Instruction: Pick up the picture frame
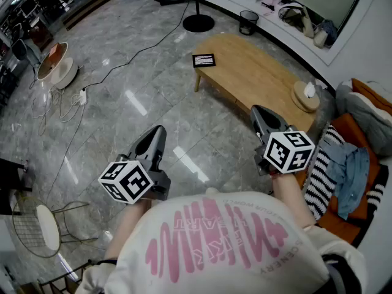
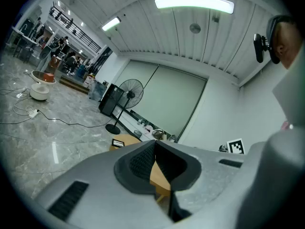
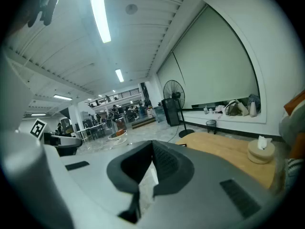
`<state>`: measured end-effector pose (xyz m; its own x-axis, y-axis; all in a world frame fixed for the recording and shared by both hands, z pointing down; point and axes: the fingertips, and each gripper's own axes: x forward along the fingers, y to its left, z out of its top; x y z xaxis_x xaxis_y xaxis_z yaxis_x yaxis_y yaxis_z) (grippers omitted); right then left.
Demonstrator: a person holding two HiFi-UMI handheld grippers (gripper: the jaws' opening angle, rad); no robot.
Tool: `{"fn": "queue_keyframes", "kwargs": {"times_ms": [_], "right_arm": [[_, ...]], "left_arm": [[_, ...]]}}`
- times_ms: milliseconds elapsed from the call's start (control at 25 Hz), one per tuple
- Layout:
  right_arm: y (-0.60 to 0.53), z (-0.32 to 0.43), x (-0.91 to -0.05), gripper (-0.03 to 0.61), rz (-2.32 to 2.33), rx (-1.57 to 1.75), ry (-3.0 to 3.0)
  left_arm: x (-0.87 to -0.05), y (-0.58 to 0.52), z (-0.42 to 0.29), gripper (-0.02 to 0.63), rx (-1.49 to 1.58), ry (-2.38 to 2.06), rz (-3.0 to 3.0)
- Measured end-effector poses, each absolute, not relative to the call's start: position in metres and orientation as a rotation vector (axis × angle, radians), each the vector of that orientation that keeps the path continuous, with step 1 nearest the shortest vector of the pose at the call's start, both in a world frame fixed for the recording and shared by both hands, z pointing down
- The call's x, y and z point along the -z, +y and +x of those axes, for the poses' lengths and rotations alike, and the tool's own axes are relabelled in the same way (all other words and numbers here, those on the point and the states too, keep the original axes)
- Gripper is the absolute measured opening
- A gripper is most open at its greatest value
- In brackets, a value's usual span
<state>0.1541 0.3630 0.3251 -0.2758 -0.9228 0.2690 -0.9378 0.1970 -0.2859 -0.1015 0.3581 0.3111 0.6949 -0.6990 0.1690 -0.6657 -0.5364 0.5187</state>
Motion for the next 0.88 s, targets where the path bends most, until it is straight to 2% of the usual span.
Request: {"fn": "queue_keyframes", "kwargs": {"times_ms": [520, 880], "right_arm": [[0.338, 0.168, -0.355, 0.005, 1.853, -0.697, -2.351], [0.253, 0.153, -0.352, 0.005, 1.894, -0.733, -2.361]], "left_arm": [[-0.335, 0.332, -0.099, 0.003, 0.062, -1.080, 2.282], [-0.346, 0.235, -0.114, 0.003, 0.063, -1.044, 2.247]]}}
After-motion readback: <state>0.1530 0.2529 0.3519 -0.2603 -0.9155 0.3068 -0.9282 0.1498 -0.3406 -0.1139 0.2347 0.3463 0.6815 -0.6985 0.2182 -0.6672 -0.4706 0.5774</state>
